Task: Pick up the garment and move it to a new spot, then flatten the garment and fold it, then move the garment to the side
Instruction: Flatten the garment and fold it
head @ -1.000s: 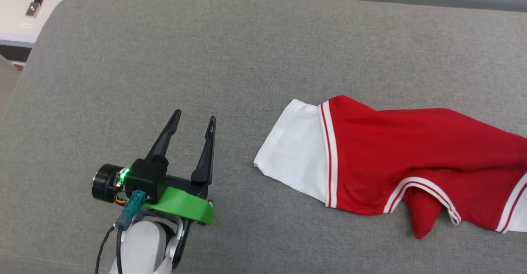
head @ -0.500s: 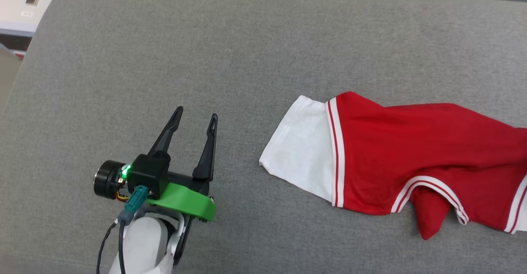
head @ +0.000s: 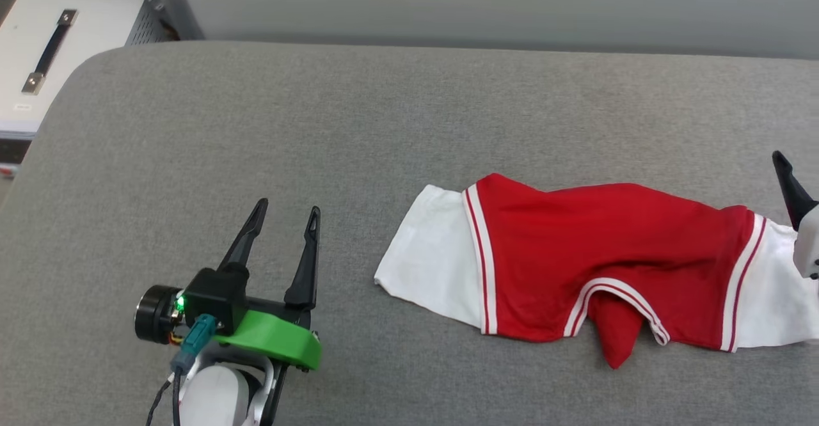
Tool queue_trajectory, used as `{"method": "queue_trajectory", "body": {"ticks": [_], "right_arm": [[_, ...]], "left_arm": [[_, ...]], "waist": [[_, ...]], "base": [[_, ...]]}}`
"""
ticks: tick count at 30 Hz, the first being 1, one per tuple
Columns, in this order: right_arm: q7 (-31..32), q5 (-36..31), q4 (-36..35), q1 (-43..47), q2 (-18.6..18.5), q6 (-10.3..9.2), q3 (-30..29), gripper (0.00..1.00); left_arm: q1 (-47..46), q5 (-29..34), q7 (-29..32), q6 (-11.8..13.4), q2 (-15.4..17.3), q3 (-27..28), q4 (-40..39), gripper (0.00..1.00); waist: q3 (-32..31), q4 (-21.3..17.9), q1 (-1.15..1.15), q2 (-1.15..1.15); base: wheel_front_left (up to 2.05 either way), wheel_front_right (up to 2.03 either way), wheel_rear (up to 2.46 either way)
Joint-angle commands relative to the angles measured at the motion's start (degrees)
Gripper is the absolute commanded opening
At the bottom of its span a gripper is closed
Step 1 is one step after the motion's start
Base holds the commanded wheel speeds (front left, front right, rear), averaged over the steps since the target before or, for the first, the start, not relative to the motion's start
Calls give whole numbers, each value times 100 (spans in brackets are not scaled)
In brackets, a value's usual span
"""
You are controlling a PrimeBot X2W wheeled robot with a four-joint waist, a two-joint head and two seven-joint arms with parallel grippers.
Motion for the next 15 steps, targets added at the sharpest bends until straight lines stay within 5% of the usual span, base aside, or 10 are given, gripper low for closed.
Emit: {"method": "queue_trajectory", "body": {"ticks": [1, 15], "right_arm": [[-160, -22, -163, 200, 157, -5, -168, 100], [-1612, -689, -2089, 2170, 2445, -5, -1974, 100]], "left_arm": [[68, -60, -34, -16, -39, 30, -39, 100], [493, -356, -34, -16, -123, -74, 1, 100]], "waist": [[-267, -271, 0, 0], [-422, -438, 0, 0]], "base": [[0, 0, 0], [0, 0, 0]]}}
